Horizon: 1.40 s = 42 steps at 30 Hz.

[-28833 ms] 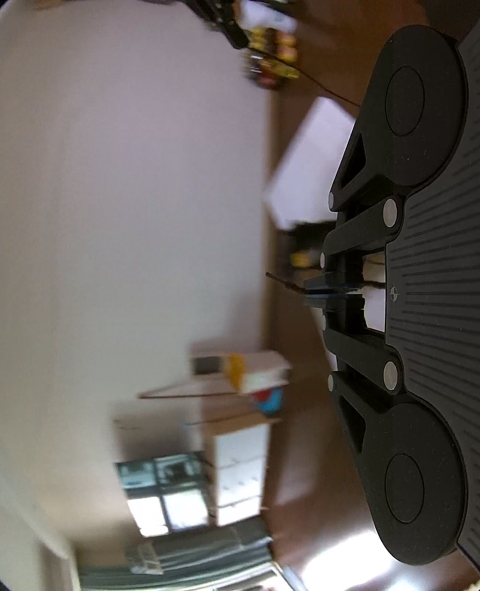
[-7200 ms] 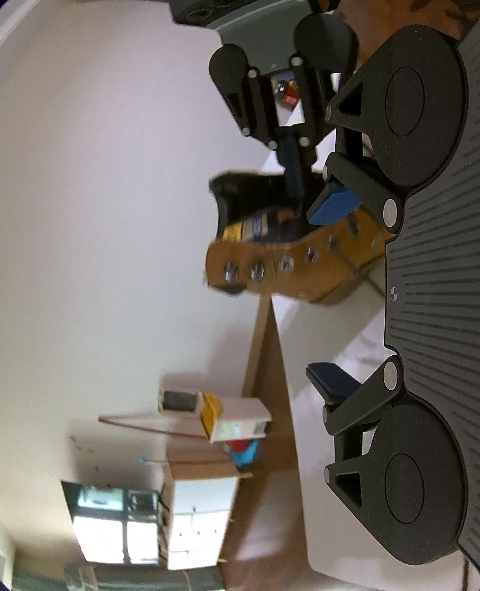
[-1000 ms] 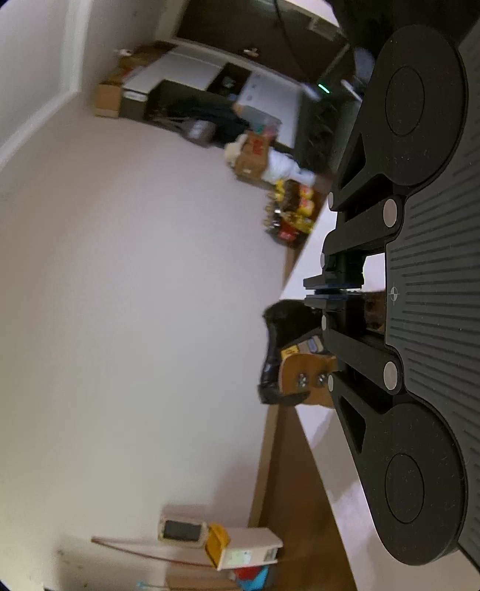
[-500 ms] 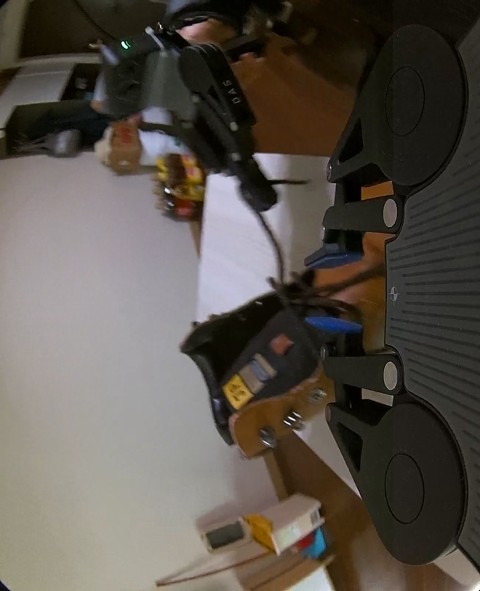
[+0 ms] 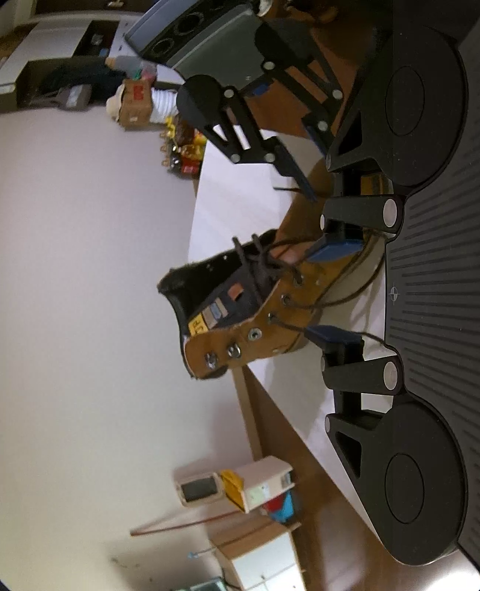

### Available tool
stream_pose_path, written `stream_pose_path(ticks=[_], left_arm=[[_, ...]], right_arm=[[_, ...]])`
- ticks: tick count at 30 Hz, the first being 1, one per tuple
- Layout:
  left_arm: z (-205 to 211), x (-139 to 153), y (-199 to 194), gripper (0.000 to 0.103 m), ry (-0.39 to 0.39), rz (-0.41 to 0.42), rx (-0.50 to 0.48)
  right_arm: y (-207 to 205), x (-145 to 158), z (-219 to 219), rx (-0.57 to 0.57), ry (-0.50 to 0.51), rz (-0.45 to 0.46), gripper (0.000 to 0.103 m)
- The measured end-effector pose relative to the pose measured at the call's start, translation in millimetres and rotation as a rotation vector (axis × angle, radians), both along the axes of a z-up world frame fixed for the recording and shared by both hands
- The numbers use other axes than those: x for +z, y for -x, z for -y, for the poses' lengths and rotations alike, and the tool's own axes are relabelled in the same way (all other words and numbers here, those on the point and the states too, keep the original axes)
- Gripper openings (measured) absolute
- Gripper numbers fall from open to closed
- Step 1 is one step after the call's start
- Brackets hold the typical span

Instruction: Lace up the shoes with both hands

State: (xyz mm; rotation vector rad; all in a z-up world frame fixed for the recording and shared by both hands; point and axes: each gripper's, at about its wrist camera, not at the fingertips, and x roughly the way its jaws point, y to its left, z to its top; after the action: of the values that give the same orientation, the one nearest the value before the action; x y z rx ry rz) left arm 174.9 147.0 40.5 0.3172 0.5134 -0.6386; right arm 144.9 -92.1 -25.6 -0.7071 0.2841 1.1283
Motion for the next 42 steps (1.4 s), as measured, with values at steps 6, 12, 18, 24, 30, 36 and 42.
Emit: stream_pose_path(ticks=[6,12,18,24,30,36,42], left_arm=[[44,-4,-4,0.042,-0.053,0.012,-0.139],[94,-23,-12,0.039,-0.145,-0.022,-0.252],[119,-44,-19,0.038,-0.221,-0.05,-0.302],[111,-41,-20,0.038,-0.218,-0.057,-0.263],[109,-38,-19,0.038,-0.224,-0.057,-0.253],[110,-40,-20,0.038,-0.204,-0.061,-0.248],[119,-39,-21,0.036,-0.17,-0.037,-0.265]], right_arm=[[-7,-3,22,-0.12,-0.049,-0.071,0.037],[-25,3,70,-0.312,-0.174,-0.178,0.041],[-52,-6,93,-0.325,-0.284,-0.344,0.039],[-83,-21,96,-0.273,-0.368,-0.533,0.039],[-101,-31,96,-0.216,-0.433,-0.669,0.038],[-99,-33,99,-0.203,-0.467,-0.716,0.003],[-90,-21,116,-0.216,-0.533,-0.754,0.003]])
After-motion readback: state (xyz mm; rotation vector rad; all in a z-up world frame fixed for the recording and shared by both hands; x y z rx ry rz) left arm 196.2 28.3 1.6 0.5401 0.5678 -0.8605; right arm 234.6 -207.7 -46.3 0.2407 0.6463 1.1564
